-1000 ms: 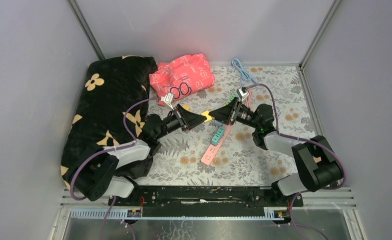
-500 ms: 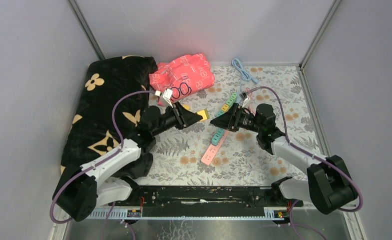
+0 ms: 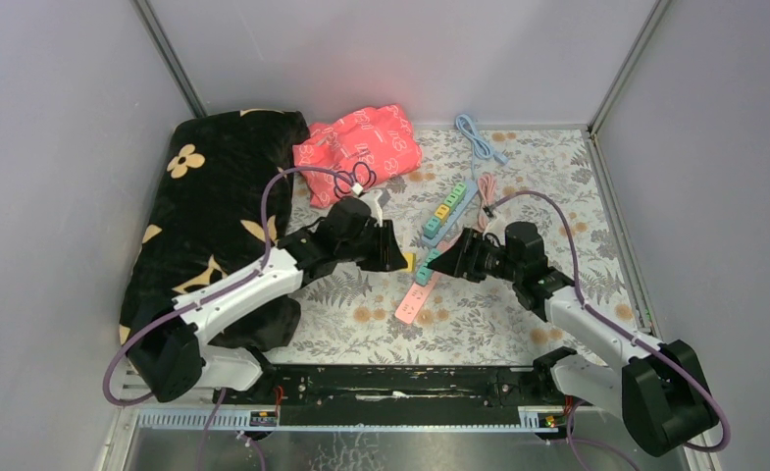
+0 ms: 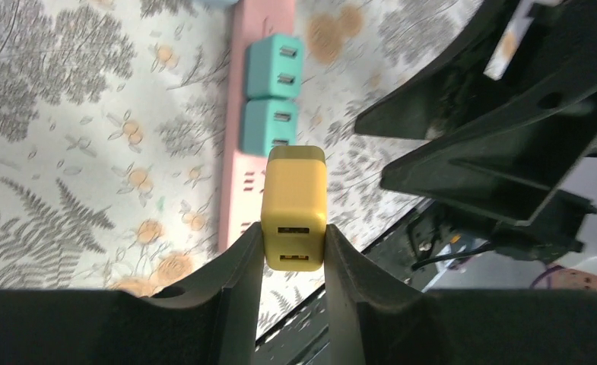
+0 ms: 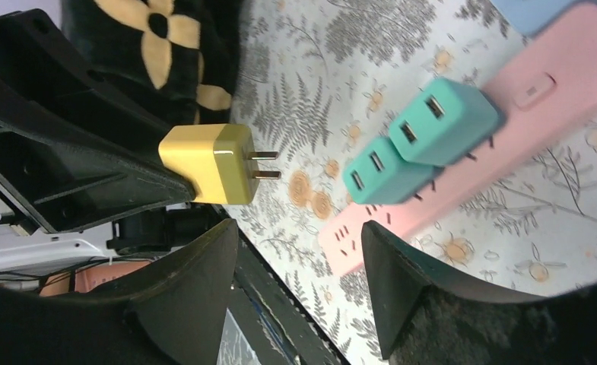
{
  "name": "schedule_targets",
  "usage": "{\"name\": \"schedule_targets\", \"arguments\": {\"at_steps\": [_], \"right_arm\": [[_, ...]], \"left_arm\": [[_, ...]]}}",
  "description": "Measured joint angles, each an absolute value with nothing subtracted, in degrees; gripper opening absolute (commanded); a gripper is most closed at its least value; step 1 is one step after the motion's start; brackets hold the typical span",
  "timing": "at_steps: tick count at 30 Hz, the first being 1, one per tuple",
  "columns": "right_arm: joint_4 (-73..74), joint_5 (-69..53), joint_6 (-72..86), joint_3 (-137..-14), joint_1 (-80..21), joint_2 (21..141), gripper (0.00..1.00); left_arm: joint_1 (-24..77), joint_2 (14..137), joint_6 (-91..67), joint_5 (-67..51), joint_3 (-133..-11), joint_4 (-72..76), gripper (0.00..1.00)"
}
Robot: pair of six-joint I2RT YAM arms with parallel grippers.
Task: Insert the plug
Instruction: Insert the plug into the socket.
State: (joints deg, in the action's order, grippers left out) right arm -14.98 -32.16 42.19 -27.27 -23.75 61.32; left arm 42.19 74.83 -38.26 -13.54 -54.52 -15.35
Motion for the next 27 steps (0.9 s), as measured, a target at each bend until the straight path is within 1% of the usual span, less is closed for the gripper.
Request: {"name": "schedule_targets", "arguments": {"at_steps": [7,15,27], "right_arm": [[-12.2,-30.2,41.8,-24.2,-24.0,60.2,0.62],[-12.8,-27.6,42.5,-21.3,-24.4,60.6,0.57],[-21.4,-27.6,46.0,-17.1,-25.1,69.8,0.50]], "left_arm": [[44.7,79.9,-34.8,-9.9,-59.9,-27.6,0.00],[50.0,87.6,-32.3,-6.8,-66.9,-34.7,0.00],[54.6,95.8,-31.4,-2.5,-72.4,-41.8,0.00]]}}
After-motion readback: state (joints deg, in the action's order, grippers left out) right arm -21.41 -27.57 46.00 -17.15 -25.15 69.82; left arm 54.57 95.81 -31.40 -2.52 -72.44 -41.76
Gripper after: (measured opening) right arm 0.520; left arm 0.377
